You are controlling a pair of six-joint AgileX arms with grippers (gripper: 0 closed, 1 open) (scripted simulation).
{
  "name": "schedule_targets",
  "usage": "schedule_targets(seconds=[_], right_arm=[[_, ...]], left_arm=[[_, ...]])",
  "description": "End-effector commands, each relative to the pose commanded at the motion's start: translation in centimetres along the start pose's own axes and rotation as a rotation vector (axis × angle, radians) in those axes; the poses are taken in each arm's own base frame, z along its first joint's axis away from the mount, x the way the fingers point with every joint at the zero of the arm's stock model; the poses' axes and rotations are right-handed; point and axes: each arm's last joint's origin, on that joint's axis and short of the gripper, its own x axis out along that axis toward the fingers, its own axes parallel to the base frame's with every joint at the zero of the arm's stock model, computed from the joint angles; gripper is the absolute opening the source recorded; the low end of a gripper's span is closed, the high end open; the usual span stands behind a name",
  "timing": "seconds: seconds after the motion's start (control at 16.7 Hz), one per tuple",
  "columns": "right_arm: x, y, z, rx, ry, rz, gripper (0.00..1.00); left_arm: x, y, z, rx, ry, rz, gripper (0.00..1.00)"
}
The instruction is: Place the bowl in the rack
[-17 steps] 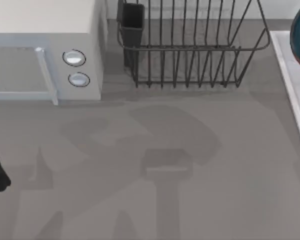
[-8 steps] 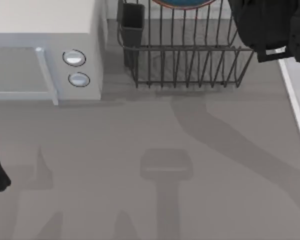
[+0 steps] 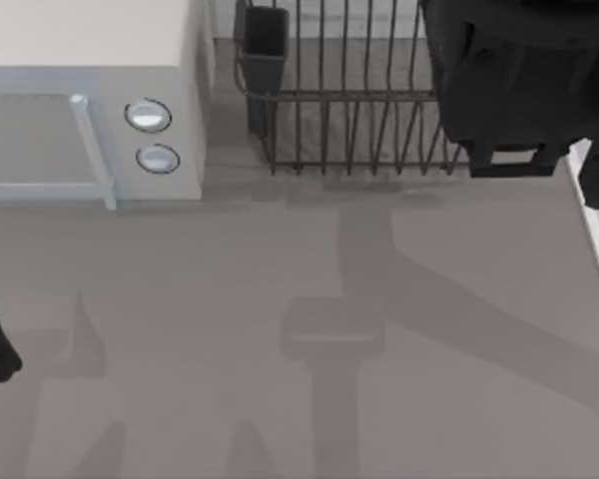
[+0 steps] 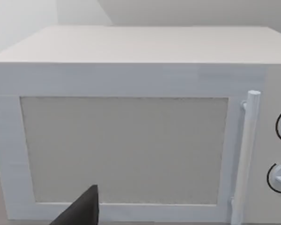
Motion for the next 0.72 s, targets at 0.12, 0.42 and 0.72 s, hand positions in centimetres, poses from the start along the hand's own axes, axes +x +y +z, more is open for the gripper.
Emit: schedule_targets(seconds=[0.12, 0.42, 0.72], right_arm=[[0.0, 0.0, 0.0, 0.000, 0.000, 0.000, 0.00], [2.4, 1.2, -1.7, -0.007, 0.005, 0.001, 0.00], [10.8, 3.4, -9.1, 0.013, -0.007, 0.004, 0.00]], left_arm=[[0.0, 0.0, 0.0, 0.000, 0.000, 0.000, 1.00], [0.0, 0.0, 0.0, 0.000, 0.000, 0.000, 1.00], [0.0, 0.0, 0.0, 0.000, 0.000, 0.000, 1.00]])
